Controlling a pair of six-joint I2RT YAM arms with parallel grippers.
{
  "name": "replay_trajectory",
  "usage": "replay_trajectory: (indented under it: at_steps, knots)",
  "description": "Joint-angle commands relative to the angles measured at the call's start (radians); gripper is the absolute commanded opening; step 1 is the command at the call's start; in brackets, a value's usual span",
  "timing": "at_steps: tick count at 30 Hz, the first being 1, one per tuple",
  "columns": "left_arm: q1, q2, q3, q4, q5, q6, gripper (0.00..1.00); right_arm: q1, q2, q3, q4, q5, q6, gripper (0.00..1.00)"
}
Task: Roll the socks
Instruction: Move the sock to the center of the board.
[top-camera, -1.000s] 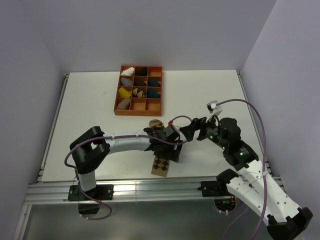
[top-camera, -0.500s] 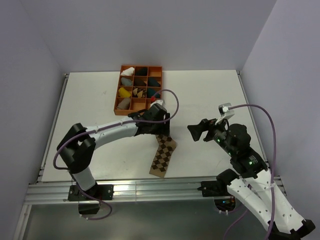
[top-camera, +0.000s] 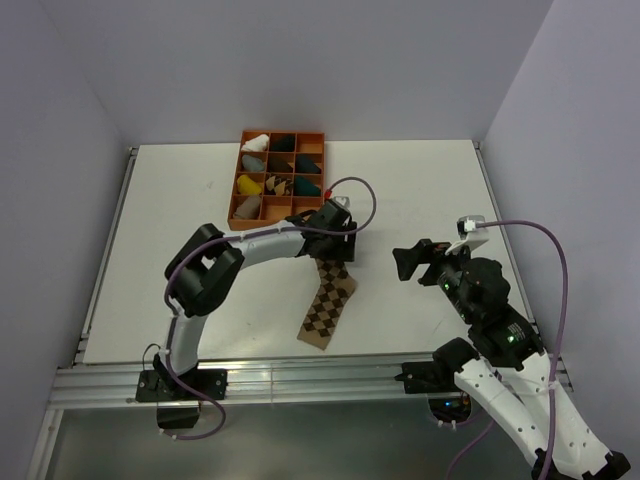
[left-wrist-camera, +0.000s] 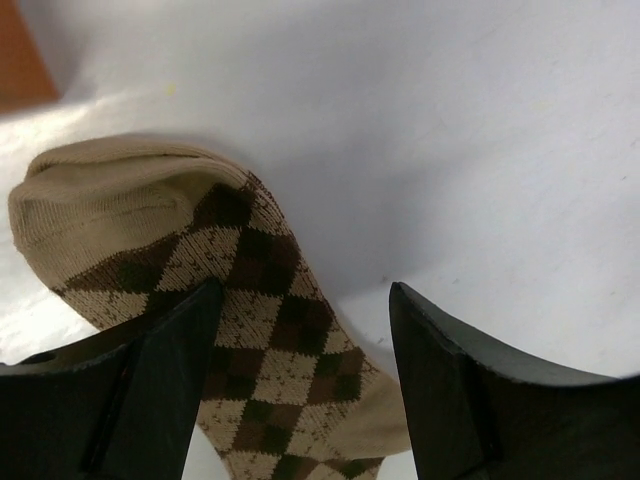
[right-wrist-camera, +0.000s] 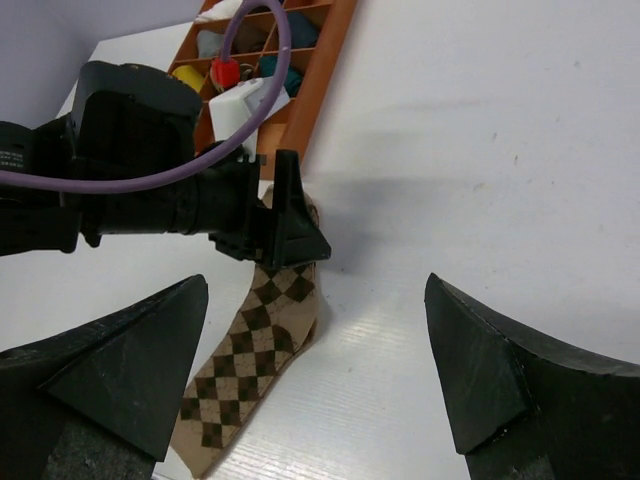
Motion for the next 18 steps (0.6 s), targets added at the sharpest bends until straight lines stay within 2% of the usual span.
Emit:
replay_trajectory:
  at_steps: [1, 6, 10, 15, 18]
  knots:
    - [0.004, 0.088, 0.053, 0.038, 0.072, 0.072, 0.75, -0.006, 0.002, 0.004, 0.002, 0.047, 0.006, 0.96]
    - [0.003, 0.211, 0.197, 0.129, 0.202, 0.191, 0.75, -0.006, 0.021, 0.001, 0.01, 0.042, -0.008, 0.96]
    - [0.004, 0.233, 0.307, 0.196, 0.267, 0.285, 0.77, -0.006, 0.033, -0.004, 0.022, 0.016, -0.02, 0.95]
    - [0.018, 0.095, 0.317, 0.276, 0.245, 0.258, 0.82, -0.008, 0.031, -0.021, 0.057, -0.083, -0.031, 0.92]
    - [0.059, -0.058, 0.224, 0.348, 0.175, 0.164, 0.85, -0.006, 0.039, -0.033, 0.074, -0.158, -0.043, 0.91]
